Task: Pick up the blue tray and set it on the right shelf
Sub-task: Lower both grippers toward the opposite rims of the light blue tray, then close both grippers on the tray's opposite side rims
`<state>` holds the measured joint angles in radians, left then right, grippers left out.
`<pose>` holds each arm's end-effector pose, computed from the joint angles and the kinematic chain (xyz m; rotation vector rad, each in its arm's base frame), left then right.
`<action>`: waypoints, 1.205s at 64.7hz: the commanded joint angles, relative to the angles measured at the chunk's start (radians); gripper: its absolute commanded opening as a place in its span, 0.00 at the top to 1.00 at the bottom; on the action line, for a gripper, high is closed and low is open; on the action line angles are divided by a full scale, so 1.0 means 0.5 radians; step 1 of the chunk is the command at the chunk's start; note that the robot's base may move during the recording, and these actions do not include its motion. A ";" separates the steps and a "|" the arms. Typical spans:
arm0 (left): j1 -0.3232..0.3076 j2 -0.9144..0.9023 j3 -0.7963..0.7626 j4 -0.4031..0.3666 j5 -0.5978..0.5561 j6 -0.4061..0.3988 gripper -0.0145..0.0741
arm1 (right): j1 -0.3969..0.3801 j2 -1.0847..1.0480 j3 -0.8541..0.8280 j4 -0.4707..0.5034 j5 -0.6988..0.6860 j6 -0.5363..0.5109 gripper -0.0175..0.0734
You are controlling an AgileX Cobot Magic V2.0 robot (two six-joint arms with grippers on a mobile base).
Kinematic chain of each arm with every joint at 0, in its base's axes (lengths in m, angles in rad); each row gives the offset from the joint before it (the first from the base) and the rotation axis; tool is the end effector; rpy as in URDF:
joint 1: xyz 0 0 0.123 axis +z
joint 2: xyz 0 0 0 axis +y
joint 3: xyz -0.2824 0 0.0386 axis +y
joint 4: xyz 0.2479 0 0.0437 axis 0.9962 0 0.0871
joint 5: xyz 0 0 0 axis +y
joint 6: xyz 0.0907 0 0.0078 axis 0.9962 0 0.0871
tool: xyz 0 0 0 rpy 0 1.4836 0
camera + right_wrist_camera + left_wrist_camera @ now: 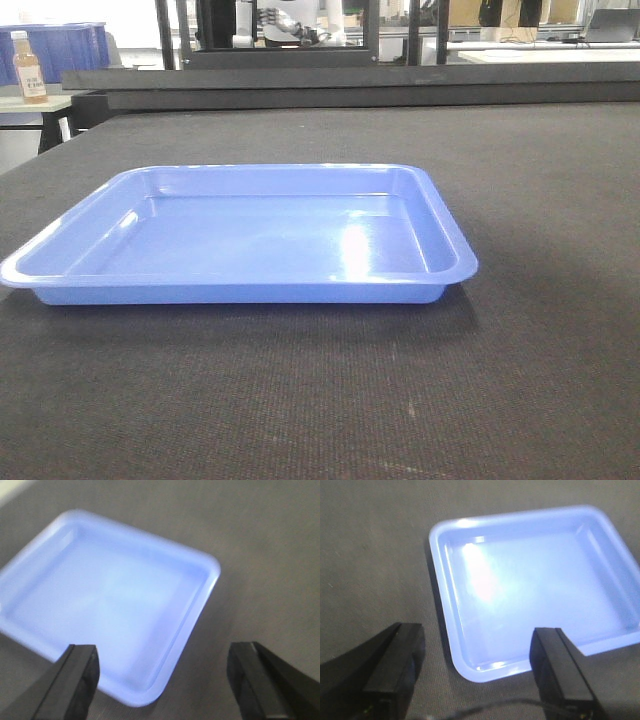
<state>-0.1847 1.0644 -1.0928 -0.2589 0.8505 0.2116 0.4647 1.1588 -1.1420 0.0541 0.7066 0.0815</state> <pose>0.2037 -0.0559 0.3805 0.3553 2.2626 -0.2975 0.2167 0.1122 0.3827 -0.3990 2.1941 0.3635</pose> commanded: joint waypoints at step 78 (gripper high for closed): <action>-0.155 1.522 -0.754 0.338 0.203 -0.632 0.43 | -0.078 1.501 -0.821 -0.159 0.301 0.601 0.12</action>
<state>-0.2593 1.8643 -1.4395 -0.0862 0.9843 -0.0874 0.4302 1.9477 -1.5203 -0.0115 0.8866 0.4094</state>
